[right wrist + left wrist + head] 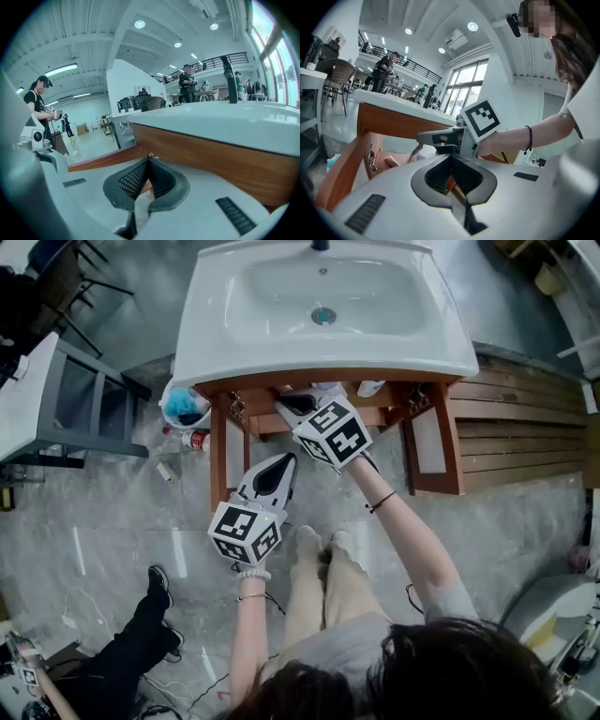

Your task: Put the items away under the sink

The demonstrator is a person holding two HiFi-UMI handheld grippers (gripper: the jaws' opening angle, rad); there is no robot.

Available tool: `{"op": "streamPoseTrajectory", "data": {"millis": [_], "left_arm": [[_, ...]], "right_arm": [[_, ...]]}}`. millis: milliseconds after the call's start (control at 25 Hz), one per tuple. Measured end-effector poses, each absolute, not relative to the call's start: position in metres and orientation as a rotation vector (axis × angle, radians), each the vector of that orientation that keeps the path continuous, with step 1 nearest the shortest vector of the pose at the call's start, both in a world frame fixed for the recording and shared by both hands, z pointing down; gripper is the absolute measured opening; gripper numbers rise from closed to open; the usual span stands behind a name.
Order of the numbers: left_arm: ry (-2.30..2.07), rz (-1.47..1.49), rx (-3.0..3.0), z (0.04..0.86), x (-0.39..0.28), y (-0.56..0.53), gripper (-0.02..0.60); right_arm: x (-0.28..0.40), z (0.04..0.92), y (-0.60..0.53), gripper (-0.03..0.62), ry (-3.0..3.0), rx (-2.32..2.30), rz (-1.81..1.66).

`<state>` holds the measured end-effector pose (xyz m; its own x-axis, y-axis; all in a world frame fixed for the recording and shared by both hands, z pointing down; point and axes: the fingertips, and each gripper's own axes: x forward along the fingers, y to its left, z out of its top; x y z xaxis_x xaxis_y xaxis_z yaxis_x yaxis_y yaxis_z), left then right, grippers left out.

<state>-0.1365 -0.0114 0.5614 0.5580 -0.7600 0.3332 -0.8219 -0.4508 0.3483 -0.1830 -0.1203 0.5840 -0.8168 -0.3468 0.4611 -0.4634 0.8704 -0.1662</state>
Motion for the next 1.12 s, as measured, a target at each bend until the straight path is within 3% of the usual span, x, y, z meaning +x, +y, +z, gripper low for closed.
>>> {"op": "streamPoseTrajectory", "data": {"millis": [1120], "left_arm": [[-1.301, -0.015, 2.324, 0.426, -0.130, -0.005, -0.003]], "right_arm": [[-0.109, 0.400, -0.047, 0.015, -2.911, 0.790, 0.565]]}}
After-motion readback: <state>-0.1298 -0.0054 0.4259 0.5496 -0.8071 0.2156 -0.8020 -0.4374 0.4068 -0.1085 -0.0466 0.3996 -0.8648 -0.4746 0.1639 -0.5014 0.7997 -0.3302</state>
